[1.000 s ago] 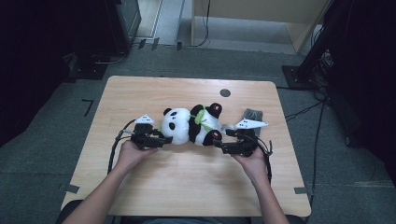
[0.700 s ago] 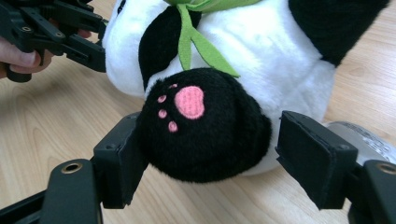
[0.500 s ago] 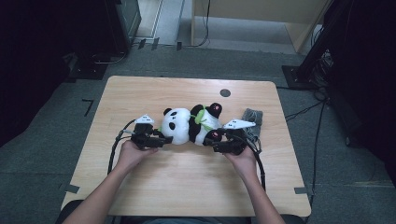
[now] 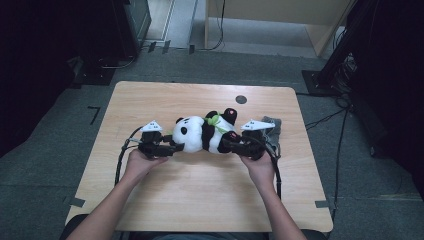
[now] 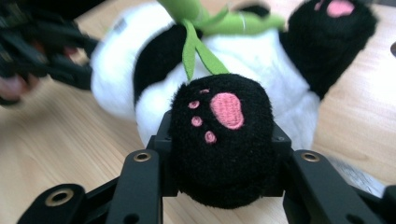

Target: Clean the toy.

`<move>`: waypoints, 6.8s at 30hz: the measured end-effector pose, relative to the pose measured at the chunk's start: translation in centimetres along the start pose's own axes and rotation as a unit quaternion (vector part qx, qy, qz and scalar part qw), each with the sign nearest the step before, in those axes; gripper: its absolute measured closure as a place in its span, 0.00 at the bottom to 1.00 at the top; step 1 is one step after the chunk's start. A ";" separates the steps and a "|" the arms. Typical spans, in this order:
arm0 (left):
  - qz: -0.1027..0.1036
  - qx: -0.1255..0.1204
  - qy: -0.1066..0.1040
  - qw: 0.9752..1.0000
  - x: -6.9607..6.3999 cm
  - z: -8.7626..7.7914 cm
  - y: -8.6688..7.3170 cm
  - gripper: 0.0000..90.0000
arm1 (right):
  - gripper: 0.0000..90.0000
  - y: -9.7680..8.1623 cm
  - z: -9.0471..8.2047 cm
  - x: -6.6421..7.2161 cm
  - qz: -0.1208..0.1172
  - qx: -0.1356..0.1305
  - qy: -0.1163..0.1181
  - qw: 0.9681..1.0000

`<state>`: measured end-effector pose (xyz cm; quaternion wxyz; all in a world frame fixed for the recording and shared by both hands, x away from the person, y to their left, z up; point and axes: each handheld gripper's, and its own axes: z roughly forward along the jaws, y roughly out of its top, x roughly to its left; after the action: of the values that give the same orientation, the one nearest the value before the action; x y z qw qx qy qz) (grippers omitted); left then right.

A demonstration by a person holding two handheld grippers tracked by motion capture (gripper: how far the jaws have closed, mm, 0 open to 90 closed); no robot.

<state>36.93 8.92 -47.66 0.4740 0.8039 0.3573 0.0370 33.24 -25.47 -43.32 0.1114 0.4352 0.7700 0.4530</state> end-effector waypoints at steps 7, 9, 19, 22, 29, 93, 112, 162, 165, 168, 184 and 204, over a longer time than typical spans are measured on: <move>0.041 -0.008 -0.034 0.999 -1.1 -0.9 -0.1 0.35 | 0.71 1.3 -2.4 0.2 0.016 -0.023 -0.003 1.000; 0.050 -0.009 -0.041 0.998 -1.3 -1.0 -0.1 0.33 | 0.71 1.5 -2.8 0.3 0.024 -0.027 0.002 0.999; 0.065 -0.039 -0.037 0.996 -1.6 -1.8 -0.6 0.20 | 0.72 2.2 -4.0 0.9 0.043 -0.053 0.030 0.997; 0.067 -0.036 -0.032 0.997 -1.8 -1.7 -0.9 0.20 | 0.72 2.3 -4.2 1.0 0.056 -0.063 0.042 0.996; 0.104 -0.035 0.000 0.994 -2.5 -0.7 -0.9 0.09 | 0.72 2.4 -3.6 1.8 0.067 -0.062 0.076 0.993; 0.065 -0.044 -0.065 0.995 -2.6 -3.2 2.2 0.37 | 0.53 -0.2 -1.3 -0.3 -0.067 0.001 0.060 0.996; 0.124 -0.086 -0.078 0.985 -2.8 -3.1 0.4 0.13 | 0.55 0.7 -3.5 -0.8 0.017 -0.018 0.104 0.994; 0.022 -0.078 -0.118 0.990 -1.1 -5.1 2.2 0.60 | 0.15 -1.7 -0.7 0.4 -0.137 -0.041 0.134 0.981; 0.012 -0.075 -0.115 0.990 -1.4 -4.7 2.1 0.59 | 0.15 -1.6 -0.3 1.0 -0.143 -0.032 0.101 0.984; 0.021 -0.070 -0.099 0.992 -1.9 -4.3 2.1 0.54 | 0.28 -1.7 -0.2 1.1 -0.142 -0.022 0.076 0.987; 0.086 -0.069 -0.085 0.990 -1.9 -3.6 1.5 0.23 | 0.45 -0.9 -1.0 -0.2 -0.037 -0.011 0.105 0.994; 0.120 -0.017 -0.059 0.991 -2.1 -2.8 0.4 0.40 | 0.44 -0.4 -1.7 -0.9 0.038 -0.016 0.129 0.991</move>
<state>34.48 9.59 -45.26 0.5004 0.8334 0.2288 0.0522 32.58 -27.32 -42.91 0.0001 0.4003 0.7536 0.5214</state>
